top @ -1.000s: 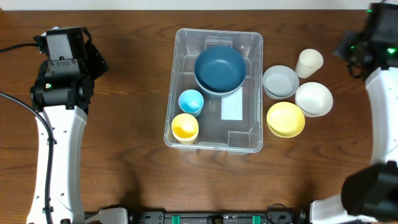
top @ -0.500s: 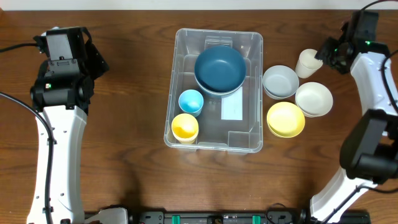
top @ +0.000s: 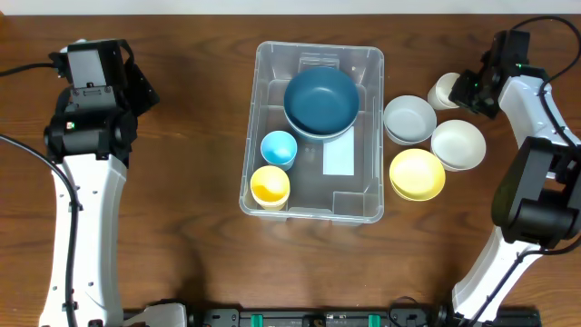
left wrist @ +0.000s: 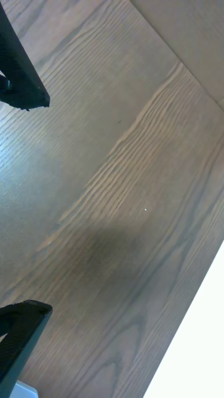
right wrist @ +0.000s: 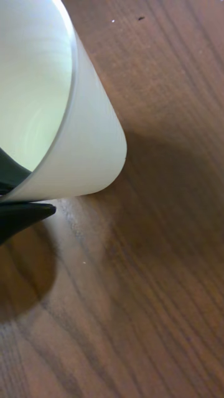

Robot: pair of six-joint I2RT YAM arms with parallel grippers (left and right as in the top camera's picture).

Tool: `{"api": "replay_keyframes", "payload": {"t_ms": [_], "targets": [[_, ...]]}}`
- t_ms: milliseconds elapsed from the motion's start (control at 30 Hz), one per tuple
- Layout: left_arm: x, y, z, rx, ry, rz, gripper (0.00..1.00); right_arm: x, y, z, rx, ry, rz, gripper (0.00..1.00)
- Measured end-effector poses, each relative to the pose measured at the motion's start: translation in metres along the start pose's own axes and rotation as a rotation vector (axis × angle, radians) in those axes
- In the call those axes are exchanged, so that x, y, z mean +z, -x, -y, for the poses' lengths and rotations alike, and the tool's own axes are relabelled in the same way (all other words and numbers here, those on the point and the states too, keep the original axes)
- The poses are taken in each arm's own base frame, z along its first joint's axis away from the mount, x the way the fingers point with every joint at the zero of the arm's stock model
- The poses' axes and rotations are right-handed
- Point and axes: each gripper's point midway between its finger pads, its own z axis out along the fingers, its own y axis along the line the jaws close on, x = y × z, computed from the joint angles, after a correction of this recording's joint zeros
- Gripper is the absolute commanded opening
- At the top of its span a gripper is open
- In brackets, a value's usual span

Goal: Pack container
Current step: 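Grasp the white cup's rim with the right gripper, then carry the white cup into the container onto the light blue cup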

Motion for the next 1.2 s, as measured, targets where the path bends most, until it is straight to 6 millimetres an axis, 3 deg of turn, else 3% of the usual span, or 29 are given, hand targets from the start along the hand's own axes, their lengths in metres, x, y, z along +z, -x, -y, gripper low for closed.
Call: {"api": "replay_keyframes", "payload": {"t_ms": [100, 200, 367, 500, 600, 667, 767, 900, 1033, 1200], "targets": [[0.000, 0.000, 0.000, 0.000, 0.000, 0.000, 0.98, -0.006, -0.002, 0.002, 0.001, -0.015, -0.008, 0.01], [0.000, 0.000, 0.000, 0.000, 0.000, 0.000, 0.98, -0.029, 0.002, 0.002, -0.001, -0.023, 0.019, 0.01], [0.000, 0.000, 0.000, 0.000, 0.000, 0.000, 0.98, -0.108, 0.021, -0.020, -0.039, 0.014, 0.157, 0.01], [0.000, 0.000, 0.000, 0.000, 0.000, 0.000, 0.98, -0.184, 0.020, -0.069, -0.146, 0.096, 0.290, 0.01], [0.000, 0.000, 0.000, 0.000, 0.000, 0.000, 0.98, -0.227, -0.003, -0.117, -0.262, 0.183, 0.345, 0.01], [0.000, 0.000, 0.000, 0.000, 0.000, 0.000, 0.98, -0.244, -0.028, -0.151, -0.350, 0.243, 0.348, 0.01], [0.000, 0.000, 0.000, 0.000, 0.000, 0.000, 0.98, -0.251, -0.066, -0.194, -0.468, 0.316, 0.319, 0.01], [0.000, 0.000, 0.000, 0.000, 0.000, 0.000, 0.98, -0.245, -0.127, -0.242, -0.627, 0.363, 0.244, 0.01], [0.000, 0.000, 0.000, 0.000, 0.000, 0.000, 0.98, -0.229, -0.181, -0.272, -0.756, 0.361, 0.170, 0.01], [0.000, 0.000, 0.000, 0.000, 0.000, 0.000, 0.98, -0.195, -0.229, -0.292, -0.866, 0.318, 0.088, 0.01]]}}
